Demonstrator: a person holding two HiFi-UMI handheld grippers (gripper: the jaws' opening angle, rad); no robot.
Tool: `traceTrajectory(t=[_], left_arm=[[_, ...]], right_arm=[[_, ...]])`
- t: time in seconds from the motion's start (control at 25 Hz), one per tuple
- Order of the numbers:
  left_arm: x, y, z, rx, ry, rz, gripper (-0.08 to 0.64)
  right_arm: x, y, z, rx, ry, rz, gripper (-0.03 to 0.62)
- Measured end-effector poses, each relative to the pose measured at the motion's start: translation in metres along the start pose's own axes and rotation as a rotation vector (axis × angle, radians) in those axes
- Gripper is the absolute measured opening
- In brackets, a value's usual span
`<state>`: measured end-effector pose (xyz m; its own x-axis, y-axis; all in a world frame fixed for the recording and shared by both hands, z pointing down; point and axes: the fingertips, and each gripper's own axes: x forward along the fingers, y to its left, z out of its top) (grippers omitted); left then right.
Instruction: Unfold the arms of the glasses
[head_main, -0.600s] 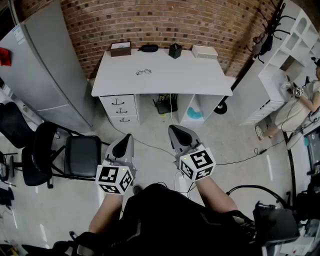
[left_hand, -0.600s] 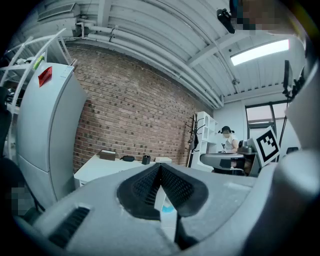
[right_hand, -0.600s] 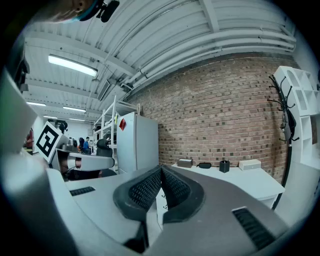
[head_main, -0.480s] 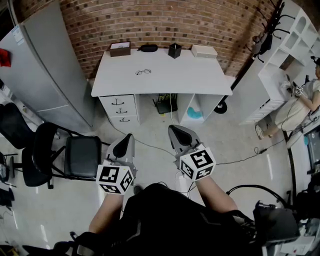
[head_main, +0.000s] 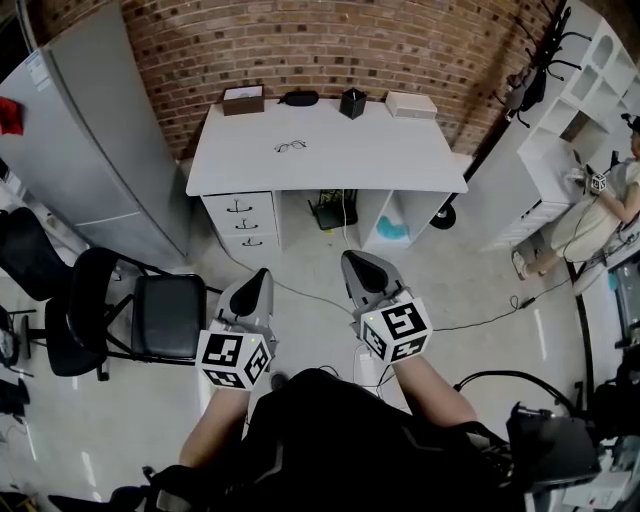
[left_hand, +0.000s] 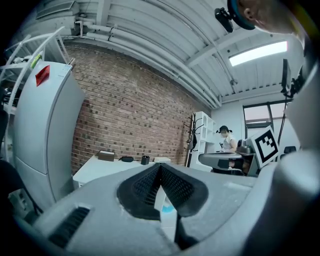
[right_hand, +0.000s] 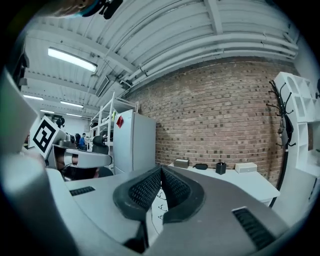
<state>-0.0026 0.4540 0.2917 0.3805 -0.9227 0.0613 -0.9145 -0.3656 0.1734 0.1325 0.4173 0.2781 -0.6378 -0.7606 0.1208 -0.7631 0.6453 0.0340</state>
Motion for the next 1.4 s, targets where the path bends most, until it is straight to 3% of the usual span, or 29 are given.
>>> traceTrajectory(t=[0.4,0.56,0.84,1.08,1.4], left_arm=[[-0.014,0.023,0.001,-0.005,0.000,-0.038,0.009],[-0.021,0.045,0.004,-0.055,-0.011,-0.040,0.009],[-0.031,0.069,0.000,-0.063,-0.014,-0.085,0.009],[-0.027,0.073,0.000,-0.079,-0.015,-0.118,0.009],[-0.013,0.091,-0.008,-0.064,0.005,-0.094,0.009]], right_arm=[[0.017,0.019,0.001,-0.019,0.001,-0.045,0.009],[0.027,0.033,0.007,-0.030,0.008,-0.056,0.009],[0.036,0.058,-0.002,-0.028,0.050,-0.086,0.009],[0.042,0.054,0.000,-0.031,0.077,-0.131,0.009],[0.070,0.048,-0.005,-0.005,0.069,-0.090,0.009]])
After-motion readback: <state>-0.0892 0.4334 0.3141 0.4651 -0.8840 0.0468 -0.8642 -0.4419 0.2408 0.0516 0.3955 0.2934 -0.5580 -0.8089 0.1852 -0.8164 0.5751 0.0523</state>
